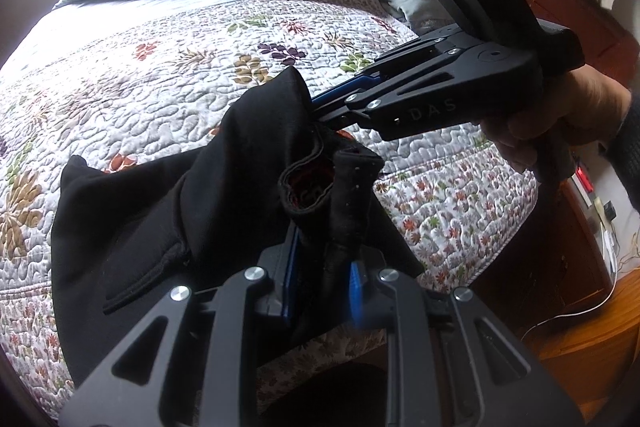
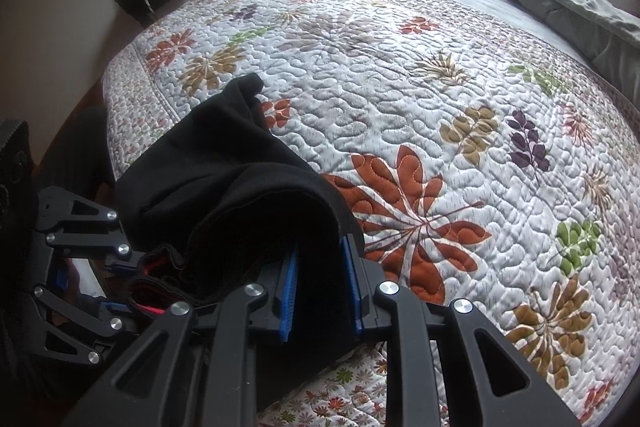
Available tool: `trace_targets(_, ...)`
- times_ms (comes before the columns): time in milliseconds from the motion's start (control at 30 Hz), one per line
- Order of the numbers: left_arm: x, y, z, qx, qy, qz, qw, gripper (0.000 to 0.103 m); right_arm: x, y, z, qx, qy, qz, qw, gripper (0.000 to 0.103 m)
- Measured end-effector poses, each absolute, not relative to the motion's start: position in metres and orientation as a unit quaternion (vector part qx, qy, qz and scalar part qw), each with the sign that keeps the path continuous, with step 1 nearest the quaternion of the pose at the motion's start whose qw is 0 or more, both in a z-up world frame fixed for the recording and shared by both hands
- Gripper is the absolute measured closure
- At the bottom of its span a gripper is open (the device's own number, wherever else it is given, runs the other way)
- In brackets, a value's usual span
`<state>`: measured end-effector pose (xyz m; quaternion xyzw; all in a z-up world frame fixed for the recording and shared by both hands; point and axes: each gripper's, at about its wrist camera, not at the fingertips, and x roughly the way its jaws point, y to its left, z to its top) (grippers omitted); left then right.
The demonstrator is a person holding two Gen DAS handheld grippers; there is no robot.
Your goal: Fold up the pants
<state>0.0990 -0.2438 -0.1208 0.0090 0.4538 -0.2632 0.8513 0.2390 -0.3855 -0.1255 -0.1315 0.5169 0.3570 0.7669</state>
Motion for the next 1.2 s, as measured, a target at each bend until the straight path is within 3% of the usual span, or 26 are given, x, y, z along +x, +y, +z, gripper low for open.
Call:
trace_targets(133, 0.097, -0.240, -0.121, 0.008, 0.455, -0.272, 0.848, 0.075, 0.236, -0.395, -0.126, -0.095, 0.527, 0.345, 0.771, 0.078)
trace_targets(200, 0.094, -0.233, -0.119, 0.001, 0.452, -0.280, 0.847, 0.065, 0.236, -0.402, -0.126, -0.059, 0.537, 0.336, 0.772, 0.075)
trace_targets(333, 0.088, -0.220, -0.115, -0.010, 0.450, -0.289, 0.845, 0.057, 0.227, -0.423, -0.131, 0.037, 0.566, 0.319, 0.760, 0.060)
trace_targets(433, 0.082, -0.211, -0.109, -0.020, 0.443, -0.302, 0.844, 0.045, 0.215, -0.442, -0.138, 0.090, 0.577, 0.294, 0.757, 0.057)
trace_targets(600, 0.069, -0.192, -0.093, -0.036, 0.410, -0.328, 0.850, 0.024, 0.197, -0.485, -0.153, 0.253, 0.565, 0.262, 0.740, 0.033)
trace_targets(633, 0.068, -0.188, -0.091, -0.038, 0.408, -0.327, 0.852, 0.024, 0.190, -0.492, -0.158, 0.299, 0.553, 0.265, 0.731, 0.024)
trace_targets(667, 0.068, -0.183, -0.090, -0.041, 0.408, -0.326, 0.852, 0.024, 0.185, -0.496, -0.163, 0.328, 0.543, 0.269, 0.724, 0.022)
trace_targets(833, 0.078, -0.151, -0.097, -0.047, 0.417, -0.303, 0.856, 0.022, 0.170, -0.486, -0.193, 0.392, 0.528, 0.291, 0.695, 0.022)
trace_targets(1200, 0.115, -0.079, -0.133, -0.112, 0.460, -0.264, 0.840, 0.017, 0.194, -0.466, -0.220, 0.407, 0.548, 0.307, 0.664, 0.018)
